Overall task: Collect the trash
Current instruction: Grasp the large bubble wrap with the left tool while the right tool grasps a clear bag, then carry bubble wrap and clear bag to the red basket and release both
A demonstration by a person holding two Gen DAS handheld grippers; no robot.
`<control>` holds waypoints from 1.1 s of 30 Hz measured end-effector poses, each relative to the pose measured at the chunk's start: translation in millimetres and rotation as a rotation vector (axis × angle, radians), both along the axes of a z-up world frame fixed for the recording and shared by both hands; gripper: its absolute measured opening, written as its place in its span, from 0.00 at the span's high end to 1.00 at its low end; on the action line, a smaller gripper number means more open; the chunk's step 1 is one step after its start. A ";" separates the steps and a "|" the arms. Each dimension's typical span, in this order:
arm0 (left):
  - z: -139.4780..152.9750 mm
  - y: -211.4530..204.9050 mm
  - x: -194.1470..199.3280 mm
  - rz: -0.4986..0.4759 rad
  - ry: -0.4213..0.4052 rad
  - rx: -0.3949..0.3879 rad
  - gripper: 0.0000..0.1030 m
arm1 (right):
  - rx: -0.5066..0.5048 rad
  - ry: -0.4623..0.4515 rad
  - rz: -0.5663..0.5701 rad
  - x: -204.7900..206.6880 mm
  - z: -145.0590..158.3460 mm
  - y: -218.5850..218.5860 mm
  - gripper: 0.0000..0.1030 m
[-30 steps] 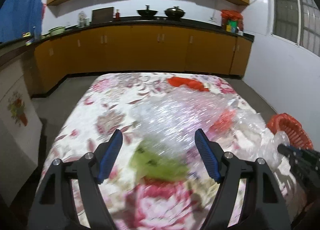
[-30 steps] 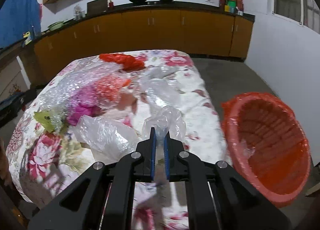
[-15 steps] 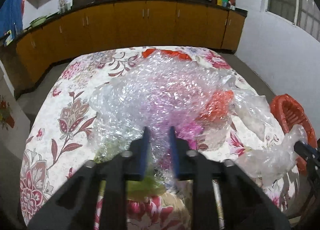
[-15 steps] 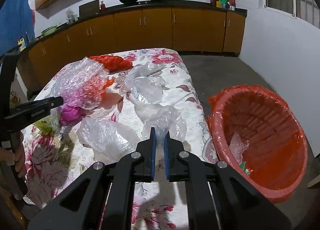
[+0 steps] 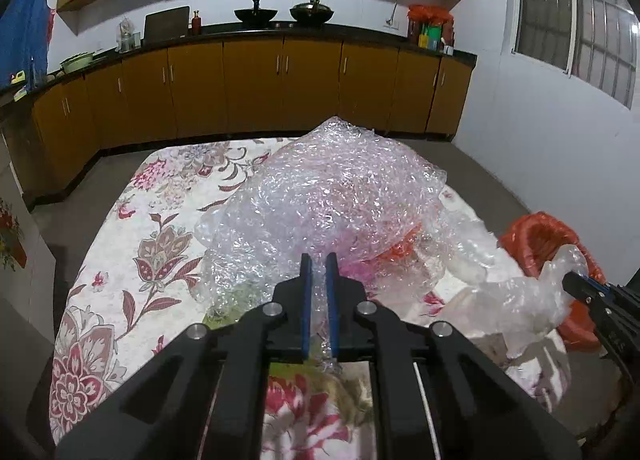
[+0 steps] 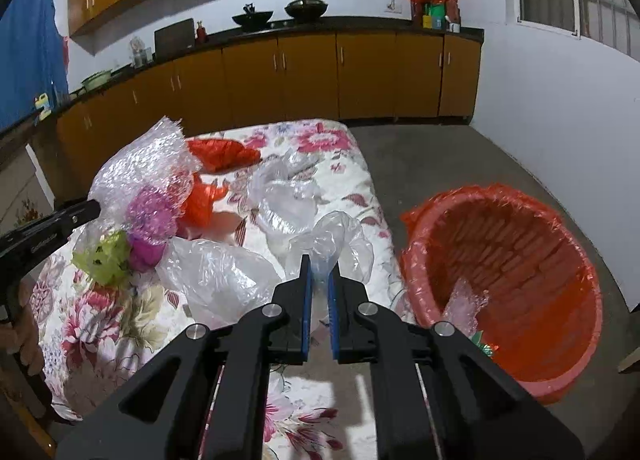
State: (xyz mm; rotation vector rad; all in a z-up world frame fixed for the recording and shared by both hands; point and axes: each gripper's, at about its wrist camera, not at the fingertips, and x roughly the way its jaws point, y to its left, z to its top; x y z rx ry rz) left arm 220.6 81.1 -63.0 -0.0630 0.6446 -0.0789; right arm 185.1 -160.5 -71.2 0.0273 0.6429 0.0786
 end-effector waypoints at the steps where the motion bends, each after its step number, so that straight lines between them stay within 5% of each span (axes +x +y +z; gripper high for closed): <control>1: 2.9 -2.3 -2.6 -0.005 -0.006 -0.004 0.92 | -0.002 -0.006 -0.005 -1.0 1.7 -1.7 0.92; 20: 17.0 -60.2 -17.2 -0.116 -0.026 -0.049 0.92 | -0.079 -0.133 -0.204 -30.6 46.3 -65.6 0.92; 33: 14.5 -102.9 -15.1 -0.197 -0.014 -0.061 0.92 | -0.076 -0.133 -0.310 -41.8 45.2 -103.8 0.92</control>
